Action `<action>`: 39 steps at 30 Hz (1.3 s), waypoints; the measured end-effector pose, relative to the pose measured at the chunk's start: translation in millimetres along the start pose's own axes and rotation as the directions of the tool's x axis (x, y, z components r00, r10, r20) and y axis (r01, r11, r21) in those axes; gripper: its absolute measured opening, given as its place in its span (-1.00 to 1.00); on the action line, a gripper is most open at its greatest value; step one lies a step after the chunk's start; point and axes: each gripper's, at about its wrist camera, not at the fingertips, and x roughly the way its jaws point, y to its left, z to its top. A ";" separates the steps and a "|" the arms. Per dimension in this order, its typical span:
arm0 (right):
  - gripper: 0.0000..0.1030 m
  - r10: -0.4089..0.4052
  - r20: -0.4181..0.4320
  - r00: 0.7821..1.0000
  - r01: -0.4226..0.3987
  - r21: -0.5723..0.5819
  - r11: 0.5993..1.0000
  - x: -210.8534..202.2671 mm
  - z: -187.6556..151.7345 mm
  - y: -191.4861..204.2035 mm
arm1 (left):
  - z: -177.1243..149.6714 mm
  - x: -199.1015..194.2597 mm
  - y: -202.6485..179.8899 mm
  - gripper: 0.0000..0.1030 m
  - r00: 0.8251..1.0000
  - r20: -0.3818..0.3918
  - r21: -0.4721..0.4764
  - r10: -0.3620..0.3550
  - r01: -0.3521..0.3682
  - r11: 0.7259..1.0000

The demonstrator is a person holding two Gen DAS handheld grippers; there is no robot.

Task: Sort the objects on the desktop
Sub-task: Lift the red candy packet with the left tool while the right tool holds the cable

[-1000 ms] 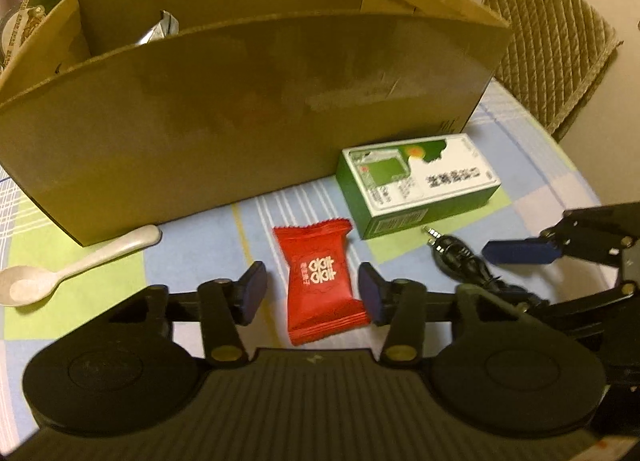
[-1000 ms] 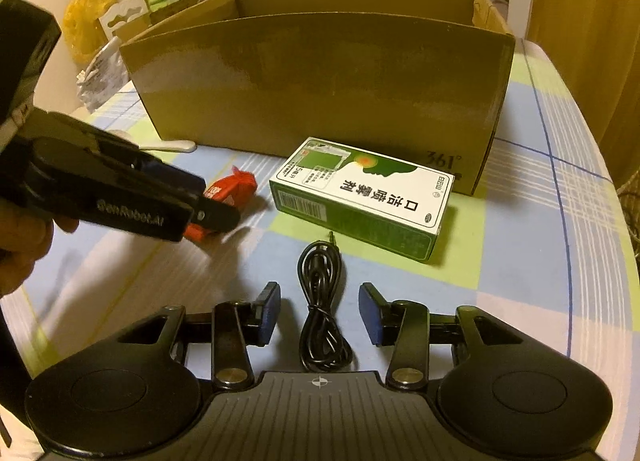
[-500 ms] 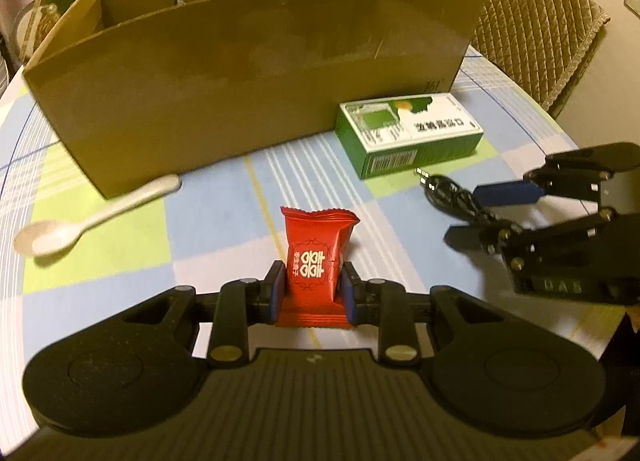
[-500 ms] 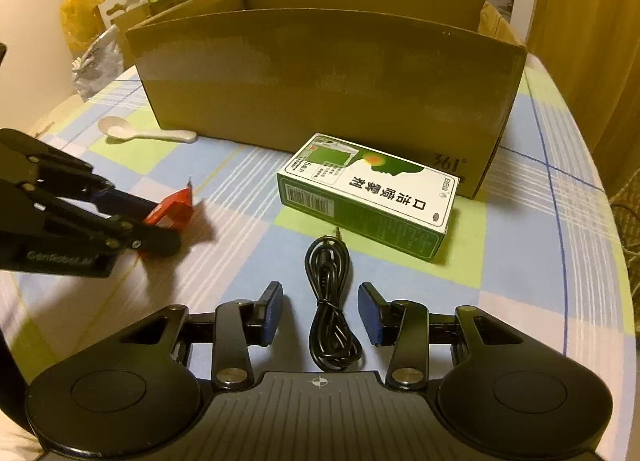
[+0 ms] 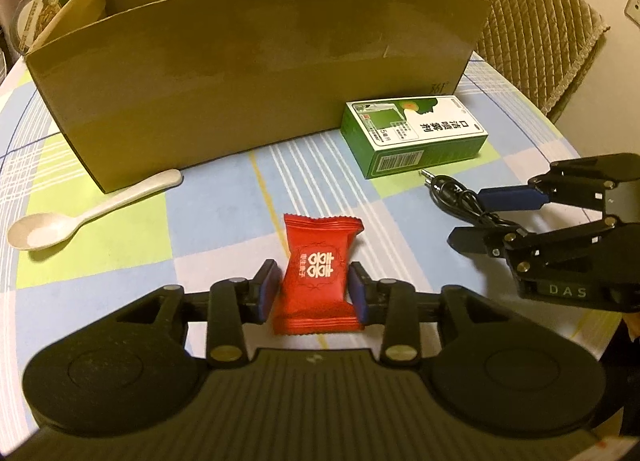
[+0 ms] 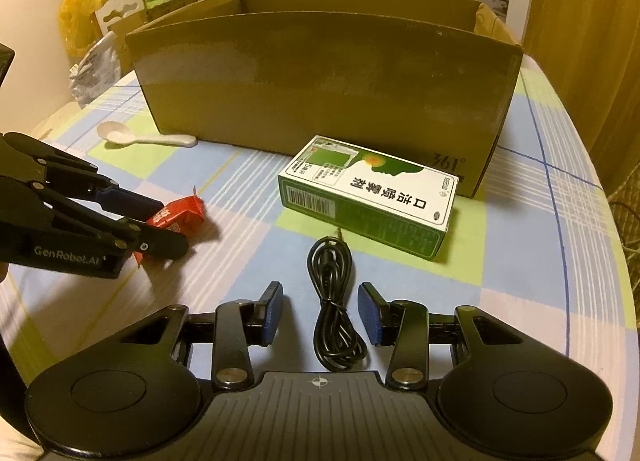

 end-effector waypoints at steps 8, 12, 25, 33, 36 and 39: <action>-0.36 -0.021 0.008 1.000 0.021 -0.019 1.000 -0.6 -1.6 2.6 | -1.5 -2.3 -2.0 -0.54 1.000 -0.009 0.013 -0.005 0.005 1.000; -0.69 -0.028 0.006 1.000 0.028 -0.034 0.999 -1.4 -1.8 3.1 | -5.2 -6.5 -2.1 -0.54 1.000 -0.009 0.002 -0.011 0.011 1.000; -0.78 -0.014 0.013 1.000 0.014 -0.029 0.999 -20.4 -2.1 16.5 | -13.2 -28.8 -1.5 -0.54 1.000 0.018 -0.024 -0.010 0.010 1.000; -0.78 -0.010 0.027 1.000 0.010 -0.019 1.000 -38.1 -2.6 27.2 | -16.4 -49.0 1.8 -0.54 0.999 0.047 -0.035 0.007 -0.006 0.999; -0.78 -0.011 0.030 0.999 0.012 -0.017 1.000 -43.7 -3.5 30.6 | -18.0 -56.1 2.7 -0.54 0.998 0.057 -0.040 0.011 -0.009 0.999; -0.78 -0.010 0.033 0.999 0.011 -0.017 1.000 -48.8 -4.5 33.5 | -20.4 -63.0 3.3 -0.54 0.998 0.067 -0.045 0.017 -0.014 0.999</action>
